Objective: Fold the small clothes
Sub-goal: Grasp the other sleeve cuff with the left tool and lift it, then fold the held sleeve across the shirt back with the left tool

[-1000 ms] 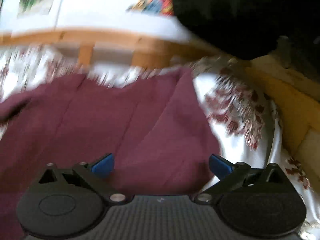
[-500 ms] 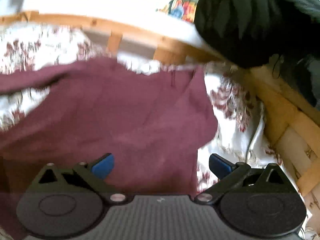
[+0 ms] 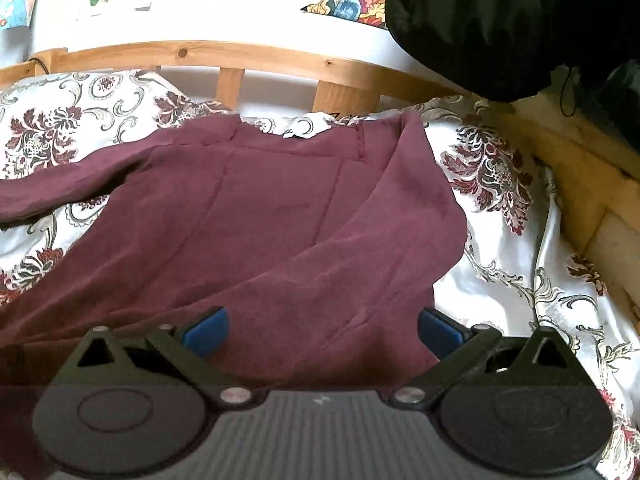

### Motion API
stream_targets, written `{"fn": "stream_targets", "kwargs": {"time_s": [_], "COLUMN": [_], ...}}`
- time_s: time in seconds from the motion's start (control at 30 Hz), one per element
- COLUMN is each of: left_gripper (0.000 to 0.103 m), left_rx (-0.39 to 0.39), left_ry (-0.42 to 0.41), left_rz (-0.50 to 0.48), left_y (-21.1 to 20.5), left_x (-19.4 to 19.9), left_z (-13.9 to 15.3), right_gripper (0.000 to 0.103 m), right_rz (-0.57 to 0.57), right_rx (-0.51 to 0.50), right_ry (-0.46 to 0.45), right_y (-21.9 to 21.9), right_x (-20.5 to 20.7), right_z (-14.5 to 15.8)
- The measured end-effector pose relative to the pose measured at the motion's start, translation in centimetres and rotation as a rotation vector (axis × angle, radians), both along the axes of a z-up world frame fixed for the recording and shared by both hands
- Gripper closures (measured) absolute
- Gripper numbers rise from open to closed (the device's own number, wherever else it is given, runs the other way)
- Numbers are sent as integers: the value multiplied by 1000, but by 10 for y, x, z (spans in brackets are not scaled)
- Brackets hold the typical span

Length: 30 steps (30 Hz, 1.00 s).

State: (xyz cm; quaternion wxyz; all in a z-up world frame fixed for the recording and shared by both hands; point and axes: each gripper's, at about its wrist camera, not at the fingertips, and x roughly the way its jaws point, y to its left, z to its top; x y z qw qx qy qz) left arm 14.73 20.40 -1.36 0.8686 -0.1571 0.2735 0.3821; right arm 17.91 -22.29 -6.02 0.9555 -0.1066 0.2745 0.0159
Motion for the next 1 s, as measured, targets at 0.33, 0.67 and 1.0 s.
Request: {"fn": "stream_targets", "kwargs": {"time_s": [0.33, 0.67, 1.0], "left_gripper": [96, 96, 96], "left_rx": [128, 261, 207], "left_ry": [-275, -497, -440], "left_rz": [-249, -728, -1191], "left_y": [-47, -169, -282], "left_x": [3, 28, 54], "left_z": [70, 133, 85], "right_gripper": [0, 0, 0], "right_rz": [-31, -93, -327], "right_rx": [68, 66, 99], "right_ry": [-25, -80, -107], "right_y": [-16, -40, -115], "right_x": [-3, -4, 8], "right_z": [14, 25, 31]}}
